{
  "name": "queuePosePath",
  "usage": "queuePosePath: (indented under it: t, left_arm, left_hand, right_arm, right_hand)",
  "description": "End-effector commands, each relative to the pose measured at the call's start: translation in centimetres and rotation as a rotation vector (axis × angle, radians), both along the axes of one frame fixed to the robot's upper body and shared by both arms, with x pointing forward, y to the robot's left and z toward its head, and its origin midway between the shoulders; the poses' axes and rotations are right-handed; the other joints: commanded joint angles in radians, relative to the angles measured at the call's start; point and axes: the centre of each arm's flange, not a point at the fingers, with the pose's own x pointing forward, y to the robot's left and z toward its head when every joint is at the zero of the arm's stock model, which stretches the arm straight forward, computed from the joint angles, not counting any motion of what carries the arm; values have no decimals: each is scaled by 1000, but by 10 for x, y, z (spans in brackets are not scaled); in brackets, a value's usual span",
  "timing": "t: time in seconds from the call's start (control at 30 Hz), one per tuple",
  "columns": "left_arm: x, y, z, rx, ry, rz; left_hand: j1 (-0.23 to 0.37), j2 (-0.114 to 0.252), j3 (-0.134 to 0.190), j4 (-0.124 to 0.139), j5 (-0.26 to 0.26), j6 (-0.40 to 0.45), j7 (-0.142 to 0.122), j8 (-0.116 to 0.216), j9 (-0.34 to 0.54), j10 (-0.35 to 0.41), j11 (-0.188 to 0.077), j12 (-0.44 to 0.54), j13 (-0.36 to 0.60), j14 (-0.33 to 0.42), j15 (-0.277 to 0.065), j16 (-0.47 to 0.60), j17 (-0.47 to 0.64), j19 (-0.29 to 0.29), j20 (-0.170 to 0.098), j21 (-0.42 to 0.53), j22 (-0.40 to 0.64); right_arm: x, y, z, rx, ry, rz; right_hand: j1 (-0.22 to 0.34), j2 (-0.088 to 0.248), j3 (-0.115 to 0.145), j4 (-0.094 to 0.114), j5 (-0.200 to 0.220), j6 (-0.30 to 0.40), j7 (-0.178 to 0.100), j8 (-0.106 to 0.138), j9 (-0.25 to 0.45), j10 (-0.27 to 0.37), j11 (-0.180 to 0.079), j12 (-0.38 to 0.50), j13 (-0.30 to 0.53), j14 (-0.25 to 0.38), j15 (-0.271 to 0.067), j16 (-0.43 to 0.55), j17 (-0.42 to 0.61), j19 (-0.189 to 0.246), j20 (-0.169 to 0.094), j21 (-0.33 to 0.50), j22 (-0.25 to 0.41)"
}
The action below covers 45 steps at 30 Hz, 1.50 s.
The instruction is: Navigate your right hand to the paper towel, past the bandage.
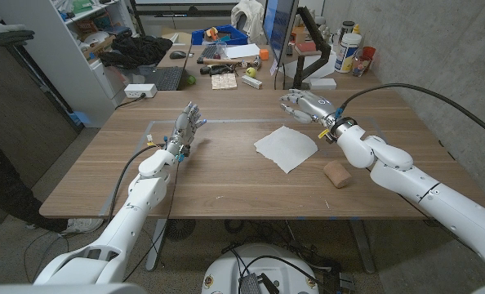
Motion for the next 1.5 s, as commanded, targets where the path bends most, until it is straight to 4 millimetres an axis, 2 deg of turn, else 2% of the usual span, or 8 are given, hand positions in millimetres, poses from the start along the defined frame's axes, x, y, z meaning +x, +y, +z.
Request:
queuePosePath:
  t: [0.03,1.5]
  left_arm:
    - [1,1,-2,-1,4,-3]
    - [1,4,-5,6,24,-11]
  left_hand:
    - [5,96,-1,1,4,-71,-6,-3,4,-103,5,4,2,-221,-24,1,3,-233,-39,-6,3]
    - [5,95,-7,1,6,-71,-4,-4,4,-101,7,4,2,-215,-21,2,3,-227,-33,-11,3]
  right_arm:
    - [3,3,-2,-35,28,-8]
    - [15,14,-12,-111,153,-36]
  right_hand:
    - [10,32,6,6,-4,13,-1,0,6,8,-3,-4,3,7,-38,1,5,7,-50,-1,3]
    - [10,33,4,19,-5,42,-5,-1,6,47,-3,1,3,40,-47,9,6,29,-56,1,4]
